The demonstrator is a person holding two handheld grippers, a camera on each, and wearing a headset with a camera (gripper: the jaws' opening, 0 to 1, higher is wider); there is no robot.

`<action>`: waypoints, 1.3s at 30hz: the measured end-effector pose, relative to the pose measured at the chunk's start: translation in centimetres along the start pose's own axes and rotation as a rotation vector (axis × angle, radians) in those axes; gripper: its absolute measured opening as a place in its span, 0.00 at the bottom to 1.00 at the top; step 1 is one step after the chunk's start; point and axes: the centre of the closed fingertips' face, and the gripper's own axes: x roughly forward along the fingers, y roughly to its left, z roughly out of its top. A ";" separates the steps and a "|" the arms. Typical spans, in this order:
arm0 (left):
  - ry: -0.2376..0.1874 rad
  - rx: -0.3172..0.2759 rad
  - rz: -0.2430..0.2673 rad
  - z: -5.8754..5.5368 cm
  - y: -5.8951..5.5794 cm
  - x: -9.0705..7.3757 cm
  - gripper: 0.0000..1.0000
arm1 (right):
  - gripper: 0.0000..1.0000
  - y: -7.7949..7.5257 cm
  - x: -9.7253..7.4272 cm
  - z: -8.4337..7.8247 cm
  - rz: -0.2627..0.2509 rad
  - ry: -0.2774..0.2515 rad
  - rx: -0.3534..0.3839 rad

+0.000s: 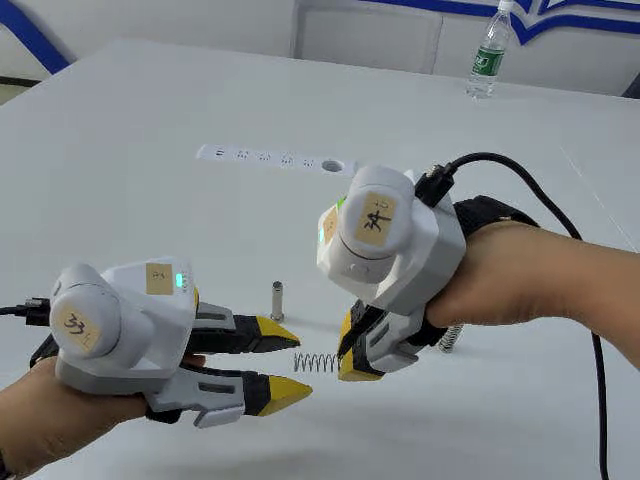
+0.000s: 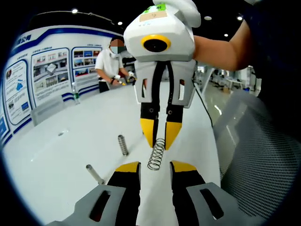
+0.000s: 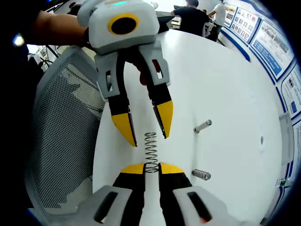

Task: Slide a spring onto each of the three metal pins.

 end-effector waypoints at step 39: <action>-0.025 0.002 -0.039 0.6 -0.6 -0.1 0.10 | 0.12 0.1 -1.6 1.5 -0.013 -0.093 -0.021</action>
